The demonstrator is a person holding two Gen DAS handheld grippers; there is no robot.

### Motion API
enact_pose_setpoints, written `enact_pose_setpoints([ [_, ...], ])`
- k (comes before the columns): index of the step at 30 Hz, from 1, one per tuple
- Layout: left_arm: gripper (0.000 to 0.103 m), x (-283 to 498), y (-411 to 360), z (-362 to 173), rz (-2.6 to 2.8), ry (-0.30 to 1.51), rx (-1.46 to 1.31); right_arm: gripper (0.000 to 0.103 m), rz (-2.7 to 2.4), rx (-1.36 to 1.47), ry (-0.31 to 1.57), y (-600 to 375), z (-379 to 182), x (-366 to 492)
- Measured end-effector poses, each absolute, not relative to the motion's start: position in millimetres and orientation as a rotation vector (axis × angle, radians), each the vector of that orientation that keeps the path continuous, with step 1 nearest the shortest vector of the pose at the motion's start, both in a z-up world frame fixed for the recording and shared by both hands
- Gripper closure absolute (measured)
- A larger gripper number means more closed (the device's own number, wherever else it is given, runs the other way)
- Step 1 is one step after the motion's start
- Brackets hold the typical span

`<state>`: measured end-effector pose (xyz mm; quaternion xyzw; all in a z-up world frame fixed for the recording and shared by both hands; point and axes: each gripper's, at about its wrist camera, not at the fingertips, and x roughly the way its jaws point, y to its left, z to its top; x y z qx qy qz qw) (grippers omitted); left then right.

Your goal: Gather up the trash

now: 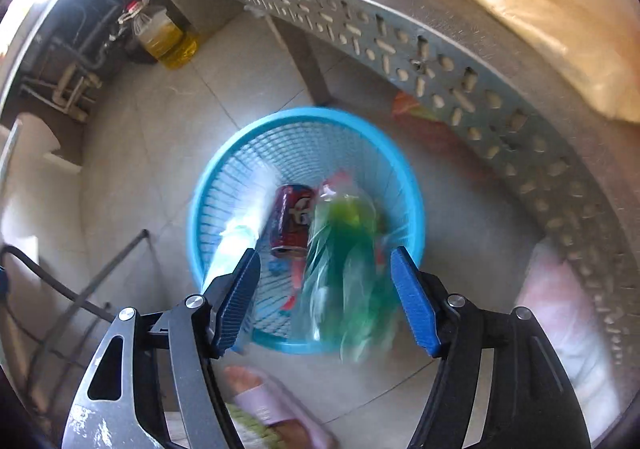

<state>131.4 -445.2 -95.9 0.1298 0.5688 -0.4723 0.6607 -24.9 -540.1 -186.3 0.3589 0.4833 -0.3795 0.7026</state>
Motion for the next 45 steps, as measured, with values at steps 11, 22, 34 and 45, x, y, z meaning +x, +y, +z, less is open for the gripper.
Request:
enact_pose_setpoints([
  [11, 0.031, 116.9, -379.0, -48.1, -1.093, 1.167, 0.245, 0.035, -0.833, 0.663, 0.997, -492.8, -135.1, -54.2],
  [22, 0.006, 103.9, -192.7, 17.2, -0.879, 0.867, 0.103, 0.008, -0.537, 0.412, 0.762, -367.1, -16.5, -31.5],
  [34, 0.006, 87.6, -45.1, 53.2, -0.455, 0.715, -0.029, 0.008, -0.369, 0.198, 0.578, -244.1, 44.8, 4.1],
  [45, 0.006, 61.2, -21.1, 45.1, -0.3, 0.723, 0.042, 0.008, -0.384, 0.077, 0.613, -200.4, 43.8, -7.0],
])
